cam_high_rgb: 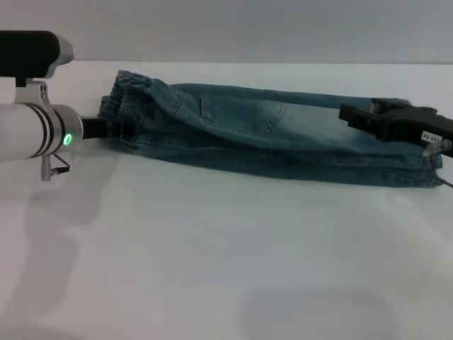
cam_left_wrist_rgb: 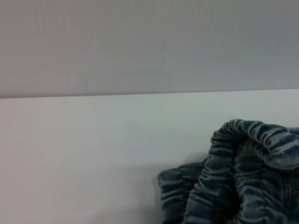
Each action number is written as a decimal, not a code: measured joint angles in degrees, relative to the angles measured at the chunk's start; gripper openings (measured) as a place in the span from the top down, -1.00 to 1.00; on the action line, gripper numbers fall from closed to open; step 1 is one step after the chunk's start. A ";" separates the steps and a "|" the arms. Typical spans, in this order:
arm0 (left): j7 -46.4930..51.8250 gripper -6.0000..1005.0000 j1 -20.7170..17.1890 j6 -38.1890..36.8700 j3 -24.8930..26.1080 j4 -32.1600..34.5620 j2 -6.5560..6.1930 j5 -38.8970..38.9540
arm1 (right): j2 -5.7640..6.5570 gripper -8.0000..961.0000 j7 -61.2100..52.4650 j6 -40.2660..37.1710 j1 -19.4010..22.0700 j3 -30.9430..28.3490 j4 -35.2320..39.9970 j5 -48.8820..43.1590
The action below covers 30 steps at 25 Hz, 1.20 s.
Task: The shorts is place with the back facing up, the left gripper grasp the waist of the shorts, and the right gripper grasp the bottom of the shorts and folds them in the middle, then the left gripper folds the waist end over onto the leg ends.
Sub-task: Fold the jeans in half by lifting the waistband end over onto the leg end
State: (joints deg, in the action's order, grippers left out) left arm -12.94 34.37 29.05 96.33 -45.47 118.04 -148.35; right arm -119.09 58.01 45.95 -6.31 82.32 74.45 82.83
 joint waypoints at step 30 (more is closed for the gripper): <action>3.45 0.57 -8.49 8.50 -3.62 -18.26 0.25 0.17 | 0.10 -0.30 0.01 0.39 -0.64 1.29 -1.30 0.05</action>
State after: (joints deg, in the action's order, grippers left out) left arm -9.49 25.88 37.55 92.71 -63.73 118.30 -148.18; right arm -119.00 58.02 46.34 -6.95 83.60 73.15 82.89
